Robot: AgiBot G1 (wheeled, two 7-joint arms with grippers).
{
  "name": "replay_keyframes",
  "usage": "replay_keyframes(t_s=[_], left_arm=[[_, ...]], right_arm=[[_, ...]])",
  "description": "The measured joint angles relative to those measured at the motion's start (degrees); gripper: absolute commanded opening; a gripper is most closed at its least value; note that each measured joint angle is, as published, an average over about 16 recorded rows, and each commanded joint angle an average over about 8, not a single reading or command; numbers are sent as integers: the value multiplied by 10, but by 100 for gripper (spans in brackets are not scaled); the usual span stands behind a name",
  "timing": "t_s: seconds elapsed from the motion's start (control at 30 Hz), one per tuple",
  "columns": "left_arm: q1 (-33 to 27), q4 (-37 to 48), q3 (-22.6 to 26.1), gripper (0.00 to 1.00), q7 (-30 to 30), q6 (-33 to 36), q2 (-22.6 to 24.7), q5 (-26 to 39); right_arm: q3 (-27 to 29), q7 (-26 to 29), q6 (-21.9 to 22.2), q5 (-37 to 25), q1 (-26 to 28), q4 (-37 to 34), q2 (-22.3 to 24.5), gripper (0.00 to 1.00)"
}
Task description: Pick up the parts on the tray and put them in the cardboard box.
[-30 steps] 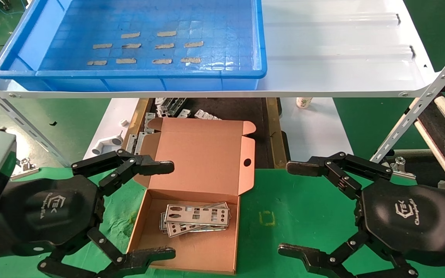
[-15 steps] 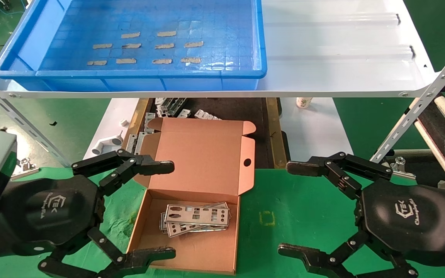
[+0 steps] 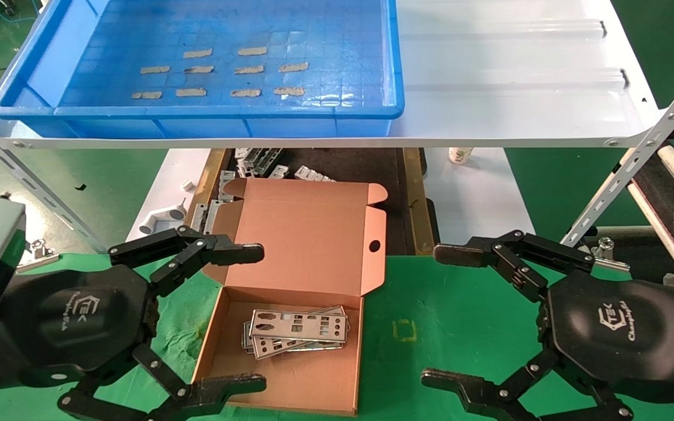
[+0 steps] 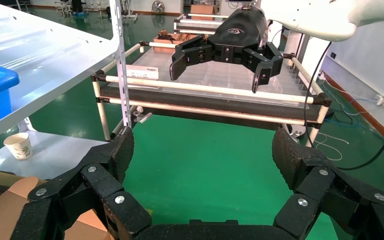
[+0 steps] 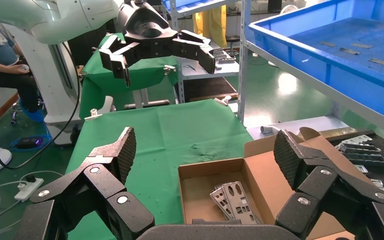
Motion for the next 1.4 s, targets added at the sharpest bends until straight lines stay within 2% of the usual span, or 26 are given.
replay_keyframes(t_s=[1.4], left_arm=[[0,0,0,100,0,0,0,0]], right_arm=[[0,0,0,0,0,0,0,100]])
